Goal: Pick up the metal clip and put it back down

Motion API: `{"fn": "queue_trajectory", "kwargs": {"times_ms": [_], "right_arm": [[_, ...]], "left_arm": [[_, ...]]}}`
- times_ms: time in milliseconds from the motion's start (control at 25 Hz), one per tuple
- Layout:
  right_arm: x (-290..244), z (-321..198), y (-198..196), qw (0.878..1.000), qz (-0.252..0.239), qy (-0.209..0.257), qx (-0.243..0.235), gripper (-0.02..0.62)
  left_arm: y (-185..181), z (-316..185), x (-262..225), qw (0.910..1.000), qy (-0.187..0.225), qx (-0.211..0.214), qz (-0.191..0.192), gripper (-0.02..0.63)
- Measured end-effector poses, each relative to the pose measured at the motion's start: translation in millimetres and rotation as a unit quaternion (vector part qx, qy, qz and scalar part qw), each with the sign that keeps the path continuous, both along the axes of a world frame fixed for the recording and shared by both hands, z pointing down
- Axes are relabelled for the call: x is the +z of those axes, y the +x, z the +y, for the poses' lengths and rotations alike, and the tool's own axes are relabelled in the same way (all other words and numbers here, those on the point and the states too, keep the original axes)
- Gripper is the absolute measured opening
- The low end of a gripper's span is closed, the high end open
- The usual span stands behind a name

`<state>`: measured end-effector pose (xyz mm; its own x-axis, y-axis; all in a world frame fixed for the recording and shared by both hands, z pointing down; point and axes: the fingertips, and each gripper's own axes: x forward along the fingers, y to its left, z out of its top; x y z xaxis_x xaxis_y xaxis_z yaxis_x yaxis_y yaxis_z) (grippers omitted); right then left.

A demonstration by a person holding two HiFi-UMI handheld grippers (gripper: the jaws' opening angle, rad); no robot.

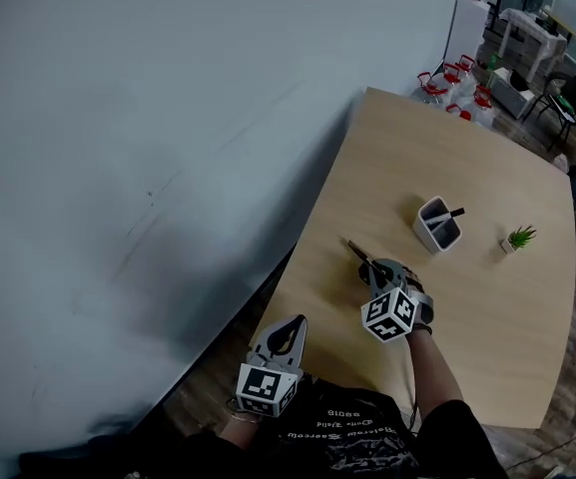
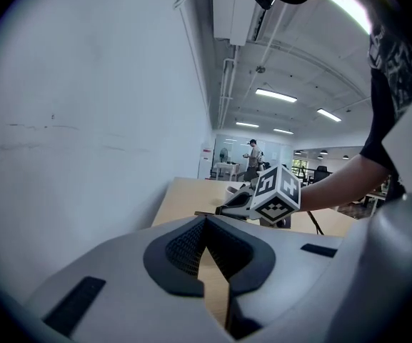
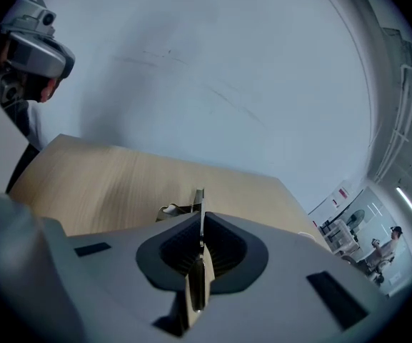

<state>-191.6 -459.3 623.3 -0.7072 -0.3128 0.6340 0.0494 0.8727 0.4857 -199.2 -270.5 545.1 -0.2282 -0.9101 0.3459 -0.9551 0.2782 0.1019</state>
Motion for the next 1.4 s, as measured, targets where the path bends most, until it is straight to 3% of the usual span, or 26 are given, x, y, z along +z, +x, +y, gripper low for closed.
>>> {"fn": "queue_trajectory", "kwargs": {"times_ms": [480,880,1160,1200,1320,1400], "right_arm": [[32.3,-15.4,-10.1,0.998,0.04,0.035,-0.034,0.015],[44.1,-4.7,-11.6,0.992,0.054,0.098,-0.066,0.034],[50.4,3.0,-9.9,0.993,0.063,0.082,-0.062,0.066],[51.9,4.5,-9.5,0.993,0.067,0.072,-0.064,0.075],[57.1,8.9,-4.7,0.995,0.077,0.036,-0.057,0.207],[54.0,10.7,-0.9,0.997,0.069,0.014,-0.043,0.228]], "left_arm": [[-9.4,3.1,5.4,0.9991,-0.024,-0.034,-0.008,0.008],[-18.6,10.0,2.7,0.9976,-0.021,-0.062,-0.023,0.009],[-21.9,18.0,0.9,0.9968,-0.022,-0.073,-0.025,0.008],[-21.9,19.2,1.3,0.9967,-0.022,-0.074,-0.025,0.008],[-20.5,21.9,1.9,0.9966,-0.024,-0.075,-0.025,0.008],[-18.9,22.8,1.1,0.9967,-0.021,-0.074,-0.025,0.008]]}}
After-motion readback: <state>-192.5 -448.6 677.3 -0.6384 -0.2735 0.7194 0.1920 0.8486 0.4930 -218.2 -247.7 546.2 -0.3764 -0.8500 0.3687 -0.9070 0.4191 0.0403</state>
